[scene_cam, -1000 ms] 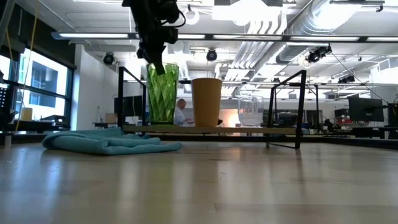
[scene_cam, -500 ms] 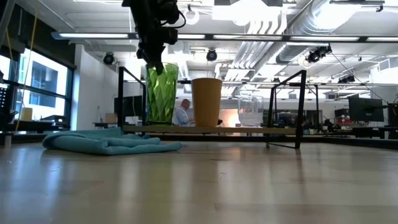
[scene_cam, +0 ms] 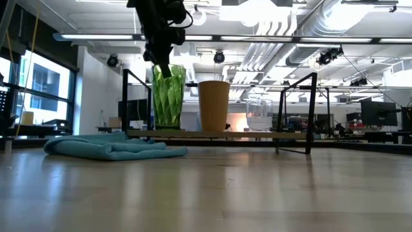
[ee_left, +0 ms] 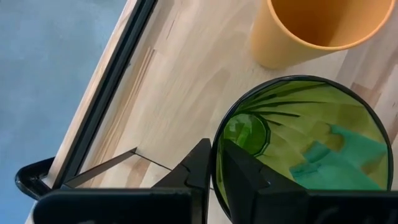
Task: Stack small to large cups/mugs on shelf
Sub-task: Put the green cup on the shelf, then return to Home Position
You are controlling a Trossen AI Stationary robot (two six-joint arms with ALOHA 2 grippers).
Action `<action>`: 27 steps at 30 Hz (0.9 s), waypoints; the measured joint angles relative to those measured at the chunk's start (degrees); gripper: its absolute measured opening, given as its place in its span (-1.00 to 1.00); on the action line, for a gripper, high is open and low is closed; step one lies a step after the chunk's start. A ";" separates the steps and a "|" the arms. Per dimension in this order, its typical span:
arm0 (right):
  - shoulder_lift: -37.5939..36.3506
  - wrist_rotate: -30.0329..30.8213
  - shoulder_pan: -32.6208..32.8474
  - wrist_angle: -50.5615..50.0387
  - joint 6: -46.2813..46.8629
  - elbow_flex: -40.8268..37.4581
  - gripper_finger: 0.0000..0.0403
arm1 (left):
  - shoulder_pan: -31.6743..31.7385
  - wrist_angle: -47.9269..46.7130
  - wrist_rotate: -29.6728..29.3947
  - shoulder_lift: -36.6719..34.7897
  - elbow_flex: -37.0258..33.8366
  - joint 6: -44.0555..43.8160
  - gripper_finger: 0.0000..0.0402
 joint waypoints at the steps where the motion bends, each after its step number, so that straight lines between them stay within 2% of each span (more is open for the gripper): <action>1: 0.00 0.00 0.01 0.00 0.00 0.00 -0.53 | 0.01 0.03 -0.01 0.00 0.00 0.00 -0.86; 19: 0.00 0.00 -0.02 0.00 0.00 0.02 -0.53 | 0.02 0.05 -0.14 0.00 0.00 0.75 -0.84; 22: 0.00 0.00 -0.01 0.00 0.00 0.02 -0.53 | 0.00 -0.32 -0.05 0.00 0.00 0.74 -0.73; 27: 0.00 0.00 -0.01 0.00 0.00 0.02 -0.53 | 0.00 -1.35 -0.45 0.00 0.00 0.74 -0.44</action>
